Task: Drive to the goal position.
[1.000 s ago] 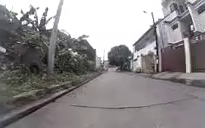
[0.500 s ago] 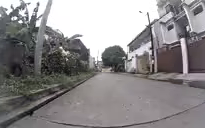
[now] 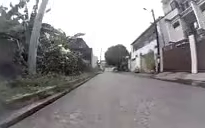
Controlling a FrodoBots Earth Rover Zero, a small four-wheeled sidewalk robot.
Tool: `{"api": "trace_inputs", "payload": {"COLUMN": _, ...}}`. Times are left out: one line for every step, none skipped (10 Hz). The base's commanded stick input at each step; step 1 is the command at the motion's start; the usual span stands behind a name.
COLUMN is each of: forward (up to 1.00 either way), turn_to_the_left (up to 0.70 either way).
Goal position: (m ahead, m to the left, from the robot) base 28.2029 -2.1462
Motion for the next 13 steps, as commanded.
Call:
{"api": "trace_inputs", "payload": {"forward": 1.00, "turn_to_the_left": 0.00}}
{"api": "trace_inputs", "payload": {"forward": 1.00, "turn_to_the_left": 0.00}}
{"api": "trace_inputs", "payload": {"forward": 1.00, "turn_to_the_left": 0.00}}
{"api": "trace_inputs", "payload": {"forward": 1.00, "turn_to_the_left": -0.07}}
{"api": "trace_inputs", "payload": {"forward": 1.00, "turn_to_the_left": -0.39}}
{"api": "trace_inputs", "payload": {"forward": 1.00, "turn_to_the_left": -0.39}}
{"api": "trace_inputs", "payload": {"forward": 1.00, "turn_to_the_left": -0.39}}
{"api": "trace_inputs", "payload": {"forward": 1.00, "turn_to_the_left": -0.38}}
{"api": "trace_inputs", "payload": {"forward": 1.00, "turn_to_the_left": -0.32}}
{"api": "trace_inputs", "payload": {"forward": 1.00, "turn_to_the_left": 0.00}}
{"api": "trace_inputs", "payload": {"forward": 1.00, "turn_to_the_left": 0.00}}
{"api": "trace_inputs", "payload": {"forward": 1.00, "turn_to_the_left": 0.00}}
{"api": "trace_inputs", "payload": {"forward": 1.00, "turn_to_the_left": 0.00}}
